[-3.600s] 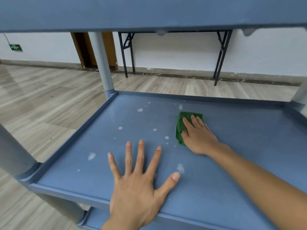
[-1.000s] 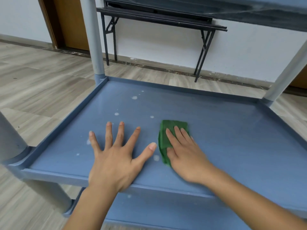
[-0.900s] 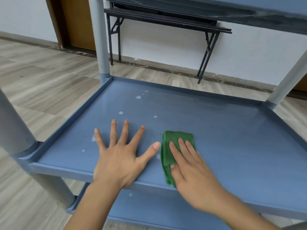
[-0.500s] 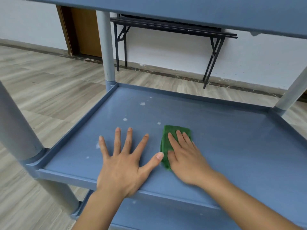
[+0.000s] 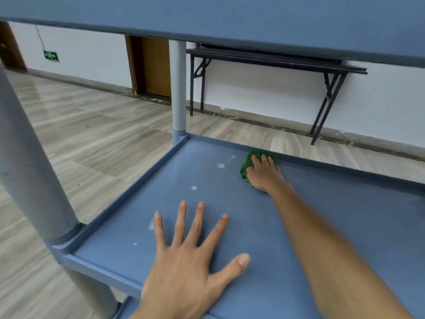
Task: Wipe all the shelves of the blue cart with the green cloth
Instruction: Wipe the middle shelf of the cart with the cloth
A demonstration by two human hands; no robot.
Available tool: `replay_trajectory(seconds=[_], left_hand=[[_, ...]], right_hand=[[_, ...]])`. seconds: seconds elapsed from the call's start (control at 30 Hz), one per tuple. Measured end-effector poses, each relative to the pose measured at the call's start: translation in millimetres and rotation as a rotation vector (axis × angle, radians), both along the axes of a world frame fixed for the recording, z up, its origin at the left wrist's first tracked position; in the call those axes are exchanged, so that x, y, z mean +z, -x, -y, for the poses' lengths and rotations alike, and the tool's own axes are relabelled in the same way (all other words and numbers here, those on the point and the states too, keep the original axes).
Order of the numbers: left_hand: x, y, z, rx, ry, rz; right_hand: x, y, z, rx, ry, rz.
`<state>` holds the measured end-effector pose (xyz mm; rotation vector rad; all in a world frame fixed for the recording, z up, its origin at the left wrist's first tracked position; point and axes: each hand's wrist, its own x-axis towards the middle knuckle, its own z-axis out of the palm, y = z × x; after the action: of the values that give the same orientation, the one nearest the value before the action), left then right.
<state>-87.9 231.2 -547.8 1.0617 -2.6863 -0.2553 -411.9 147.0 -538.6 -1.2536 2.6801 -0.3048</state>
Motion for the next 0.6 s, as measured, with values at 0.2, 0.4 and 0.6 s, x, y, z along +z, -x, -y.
replay_trajectory(seconds=[0.2, 0.4, 0.6], left_hand=[[-2.9, 3.0, 3.2, 0.013, 0.033, -0.063], [0.8, 0.7, 1.9, 0.032, 0.032, -0.080], [3.3, -0.9, 1.2, 0.024, 0.039, -0.076]], right_hand=[[2.0, 8.9, 12.1, -0.013, 0.014, 0.012], [0.3, -25.9, -25.8, 0.019, -0.013, 0.034], [-5.2, -124.3, -115.1, 0.084, -0.008, -0.028]])
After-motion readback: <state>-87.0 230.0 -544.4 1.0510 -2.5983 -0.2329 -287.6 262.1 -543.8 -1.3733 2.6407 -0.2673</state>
